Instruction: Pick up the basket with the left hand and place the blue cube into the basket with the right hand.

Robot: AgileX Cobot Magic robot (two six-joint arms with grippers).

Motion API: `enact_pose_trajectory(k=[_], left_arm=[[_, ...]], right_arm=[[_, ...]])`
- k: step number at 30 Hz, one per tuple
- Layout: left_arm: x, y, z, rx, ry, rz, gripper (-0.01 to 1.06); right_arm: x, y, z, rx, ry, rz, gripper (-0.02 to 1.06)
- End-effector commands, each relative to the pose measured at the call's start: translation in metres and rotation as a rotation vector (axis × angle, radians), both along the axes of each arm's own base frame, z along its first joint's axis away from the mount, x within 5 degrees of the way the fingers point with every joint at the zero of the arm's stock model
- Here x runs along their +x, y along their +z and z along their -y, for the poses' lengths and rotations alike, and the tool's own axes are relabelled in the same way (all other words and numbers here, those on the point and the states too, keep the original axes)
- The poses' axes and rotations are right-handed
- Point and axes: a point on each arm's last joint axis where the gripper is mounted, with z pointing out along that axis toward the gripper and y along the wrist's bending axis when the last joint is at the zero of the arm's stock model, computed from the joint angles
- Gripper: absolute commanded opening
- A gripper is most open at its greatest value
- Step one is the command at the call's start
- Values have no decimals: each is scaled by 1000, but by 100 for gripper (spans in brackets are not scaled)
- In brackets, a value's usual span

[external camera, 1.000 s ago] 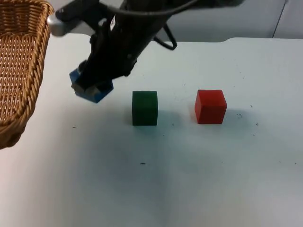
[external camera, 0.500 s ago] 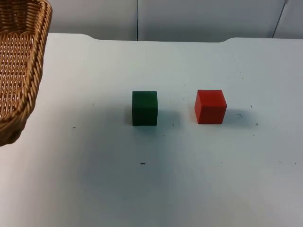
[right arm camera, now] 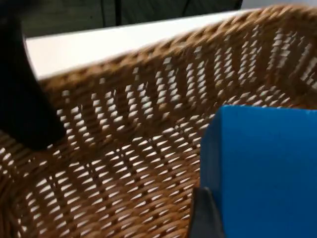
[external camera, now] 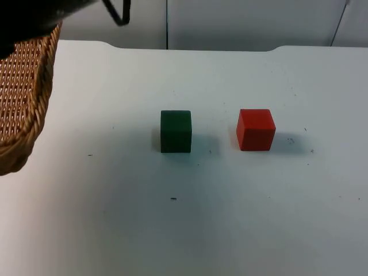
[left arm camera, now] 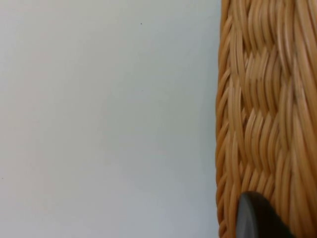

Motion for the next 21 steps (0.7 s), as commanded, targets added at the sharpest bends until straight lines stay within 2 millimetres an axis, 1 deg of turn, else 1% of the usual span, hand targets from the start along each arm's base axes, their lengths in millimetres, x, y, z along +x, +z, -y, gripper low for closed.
enact_pose_trajectory(k=[1,2,4,5,6,8,9,10,12,13,14,15,16,17,18,21], left_arm=[[3,5,3,-35,10,27,0],[3,5,3,-35,10,27,0],[3,5,3,-35,10,27,0],[3,6,3,-36,11,28,0],[3,6,3,-36,11,28,0],[3,6,3,-36,11,28,0],[3,6,3,-36,11,28,0],[3,6,3,-36,11,28,0],[3,6,3,-36,11,28,0],[3,6,3,-38,12,29,0],[3,6,3,-36,13,29,0],[3,6,3,-36,13,29,0],[3,6,3,-36,13,29,0],[3,6,3,-36,13,29,0],[3,6,3,-38,14,30,0],[4,6,3,-40,18,34,0]], right_arm=[[0,-5,-8,15,-1,18,0],[0,-13,-14,10,8,7,0],[1,-18,-21,9,21,3,0],[2,-19,-24,8,28,1,2],[2,-19,-24,8,28,1,2],[4,-18,-28,17,33,-12,13],[4,-16,-29,21,36,-15,22],[4,-16,-29,21,36,-15,22],[4,-16,-29,28,31,-11,46],[5,-15,-29,30,30,-9,65],[5,-15,-29,31,29,-8,72],[5,-15,-29,31,29,-8,93],[5,-15,-29,31,29,-8,93],[5,-15,-29,30,30,-9,103],[4,-14,-29,27,33,-7,105],[2,-8,-27,9,51,1,105]])
